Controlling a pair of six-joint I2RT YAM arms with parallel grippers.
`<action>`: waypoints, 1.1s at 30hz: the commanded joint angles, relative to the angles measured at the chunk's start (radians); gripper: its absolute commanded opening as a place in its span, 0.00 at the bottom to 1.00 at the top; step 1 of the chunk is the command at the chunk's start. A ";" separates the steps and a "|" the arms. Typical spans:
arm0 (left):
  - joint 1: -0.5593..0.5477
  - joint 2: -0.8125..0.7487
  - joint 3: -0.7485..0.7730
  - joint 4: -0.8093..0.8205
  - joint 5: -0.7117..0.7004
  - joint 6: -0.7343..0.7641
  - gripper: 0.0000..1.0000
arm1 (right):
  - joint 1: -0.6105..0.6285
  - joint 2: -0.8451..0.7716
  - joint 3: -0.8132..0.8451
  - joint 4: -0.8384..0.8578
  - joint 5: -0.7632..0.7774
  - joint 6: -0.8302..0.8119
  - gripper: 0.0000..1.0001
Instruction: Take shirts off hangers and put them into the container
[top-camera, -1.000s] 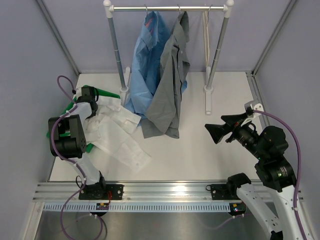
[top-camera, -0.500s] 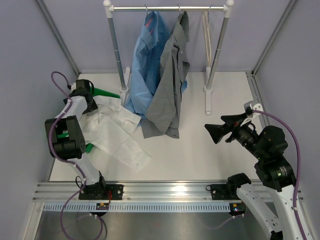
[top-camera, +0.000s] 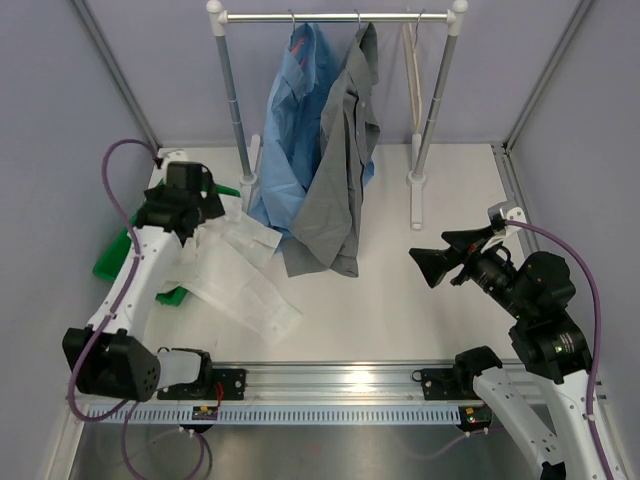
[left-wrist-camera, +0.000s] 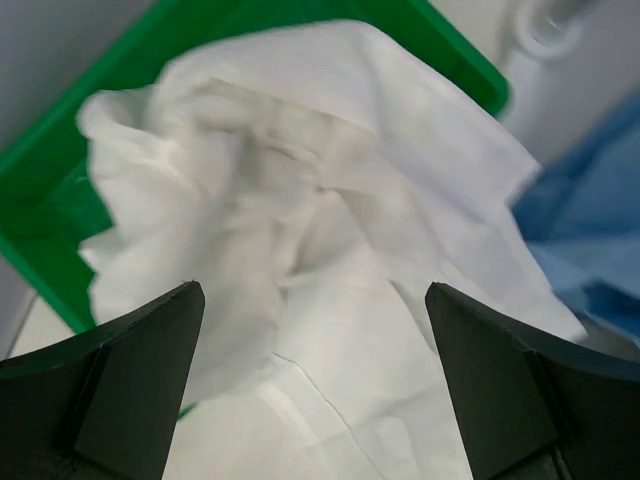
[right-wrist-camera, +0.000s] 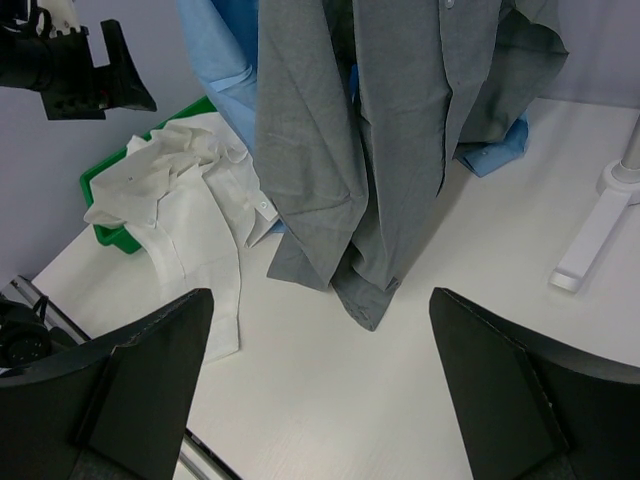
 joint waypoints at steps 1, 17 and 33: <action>-0.219 -0.068 -0.113 -0.088 0.010 -0.076 0.99 | 0.001 -0.001 -0.001 0.022 -0.002 0.007 0.99; -0.835 0.109 -0.431 0.133 0.081 -0.472 0.99 | 0.001 -0.008 -0.004 0.021 0.000 0.005 1.00; -0.866 0.263 -0.506 0.200 0.144 -0.541 0.87 | 0.001 -0.017 -0.007 0.021 0.009 0.002 1.00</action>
